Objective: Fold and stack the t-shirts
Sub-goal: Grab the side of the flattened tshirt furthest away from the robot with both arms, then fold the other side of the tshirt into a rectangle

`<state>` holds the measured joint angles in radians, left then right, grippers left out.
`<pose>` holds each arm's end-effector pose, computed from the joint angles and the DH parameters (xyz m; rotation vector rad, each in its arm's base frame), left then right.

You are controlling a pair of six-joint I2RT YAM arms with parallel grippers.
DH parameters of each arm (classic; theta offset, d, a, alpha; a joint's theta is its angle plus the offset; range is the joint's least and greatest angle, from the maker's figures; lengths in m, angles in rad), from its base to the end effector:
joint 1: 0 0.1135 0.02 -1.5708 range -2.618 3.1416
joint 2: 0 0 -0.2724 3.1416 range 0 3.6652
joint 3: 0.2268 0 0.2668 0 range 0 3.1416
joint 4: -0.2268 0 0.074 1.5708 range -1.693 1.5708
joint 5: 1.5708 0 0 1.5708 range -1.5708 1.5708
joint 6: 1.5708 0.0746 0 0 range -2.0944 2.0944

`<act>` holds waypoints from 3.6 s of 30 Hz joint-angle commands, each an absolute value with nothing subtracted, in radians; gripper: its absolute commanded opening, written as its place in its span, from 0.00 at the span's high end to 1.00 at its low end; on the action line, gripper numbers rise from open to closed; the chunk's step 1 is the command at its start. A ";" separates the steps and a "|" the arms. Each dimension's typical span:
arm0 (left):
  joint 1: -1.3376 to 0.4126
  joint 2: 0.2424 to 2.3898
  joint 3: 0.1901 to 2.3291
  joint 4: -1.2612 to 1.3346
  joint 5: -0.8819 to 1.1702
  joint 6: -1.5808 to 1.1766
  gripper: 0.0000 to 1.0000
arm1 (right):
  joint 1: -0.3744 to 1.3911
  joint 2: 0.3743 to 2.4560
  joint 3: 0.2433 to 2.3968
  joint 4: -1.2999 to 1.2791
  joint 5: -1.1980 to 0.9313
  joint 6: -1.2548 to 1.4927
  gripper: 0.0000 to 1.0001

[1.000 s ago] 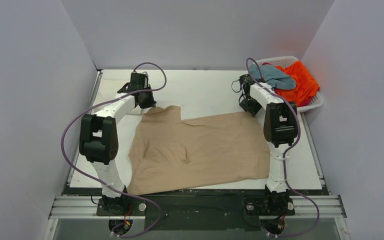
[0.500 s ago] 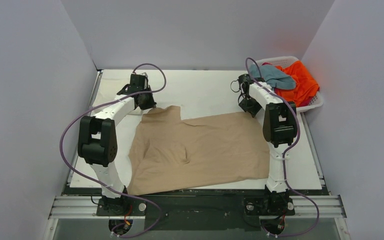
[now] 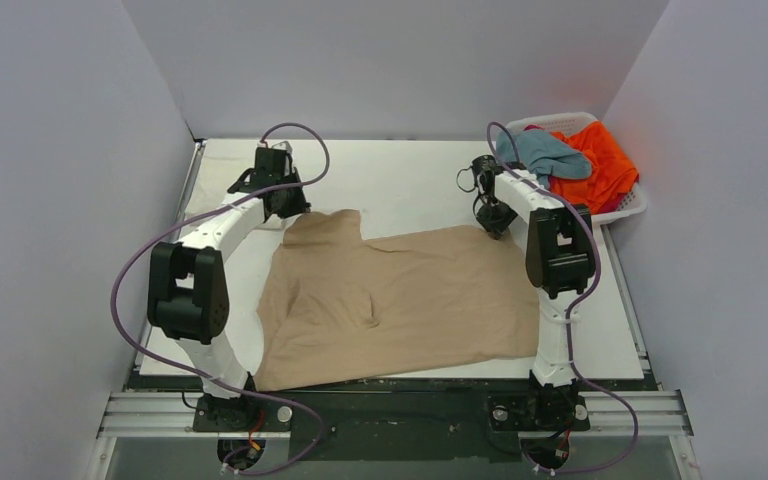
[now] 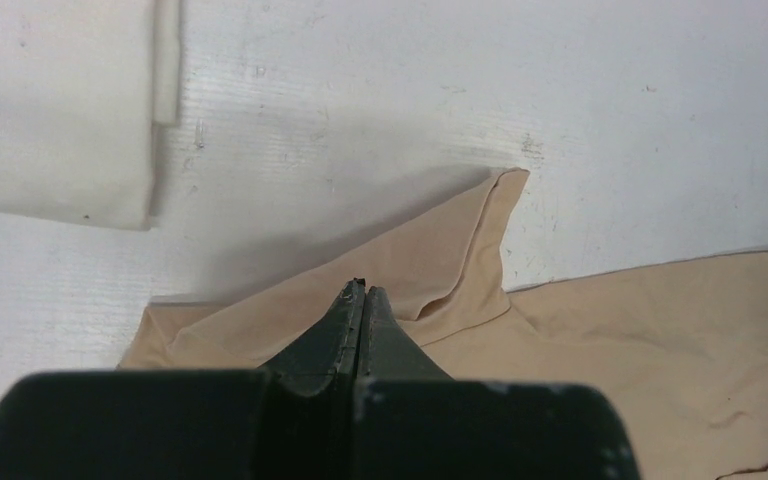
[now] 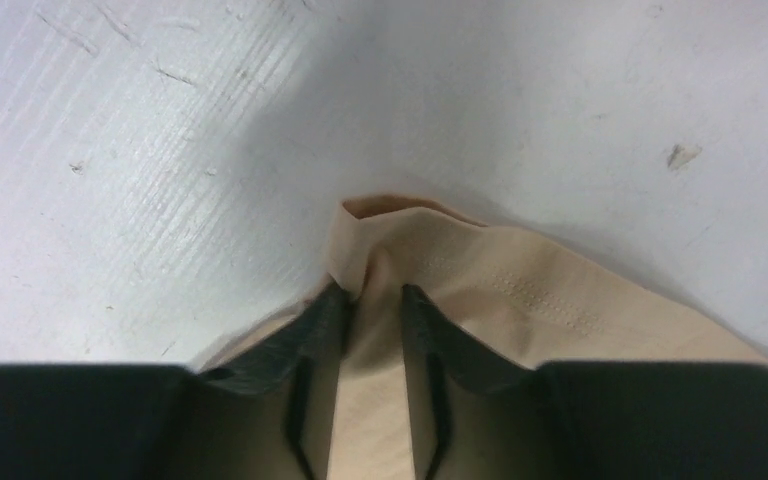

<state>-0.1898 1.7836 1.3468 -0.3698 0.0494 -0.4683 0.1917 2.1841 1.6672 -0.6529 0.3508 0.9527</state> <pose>0.4326 -0.0869 0.2169 -0.3106 2.3882 -0.3690 0.4846 0.0679 0.1273 1.0595 2.3949 -0.1019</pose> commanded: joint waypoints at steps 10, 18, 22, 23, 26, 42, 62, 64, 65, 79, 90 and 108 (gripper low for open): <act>-0.193 1.670 1.315 -0.330 0.045 -0.472 1.00 | 0.195 2.104 1.566 -0.586 0.376 0.968 1.00; -0.203 1.590 1.225 -0.284 0.092 -0.489 1.00 | 0.198 1.943 1.449 -0.468 0.393 0.862 1.00; -0.234 1.517 1.112 -0.281 0.077 -0.534 1.00 | 0.215 1.866 1.366 -0.453 0.383 0.846 1.00; -0.241 1.484 1.098 -0.284 0.064 -0.553 1.00 | 0.218 1.856 1.356 -0.454 0.380 0.843 1.00; -0.300 1.405 1.016 -0.327 -0.005 -0.593 1.00 | 0.235 1.801 1.305 -0.460 0.369 0.833 1.00; -0.438 0.901 0.736 -0.601 -0.135 -0.786 1.00 | 0.295 1.524 1.076 -0.505 0.413 0.804 1.00; -0.442 0.683 0.842 -0.868 -0.101 -0.868 1.00 | 0.255 1.476 1.135 -0.547 0.361 0.612 1.00; -0.442 0.702 0.868 -0.885 -0.110 -0.855 1.00 | 0.254 1.476 1.144 -0.548 0.355 0.606 1.00; -0.442 0.705 0.874 -0.890 -0.108 -0.850 1.00 | 0.253 1.477 1.146 -0.549 0.354 0.605 1.00; -0.442 0.577 0.668 -0.961 0.052 -0.923 1.00 | 0.250 1.459 1.033 -0.528 0.373 0.599 1.00; -0.442 0.511 0.627 -1.202 0.130 -0.958 0.31 | 0.256 1.291 0.809 -0.645 0.603 0.701 0.54; -0.445 1.027 0.605 -0.437 0.189 -0.932 0.12 | 0.230 1.342 0.805 -0.351 0.065 0.647 0.29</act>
<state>-0.4381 0.8795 0.6052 -0.7113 0.1967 -0.9340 0.2447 1.2560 0.8032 -0.4603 0.2317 0.6624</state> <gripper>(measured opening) 0.873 0.719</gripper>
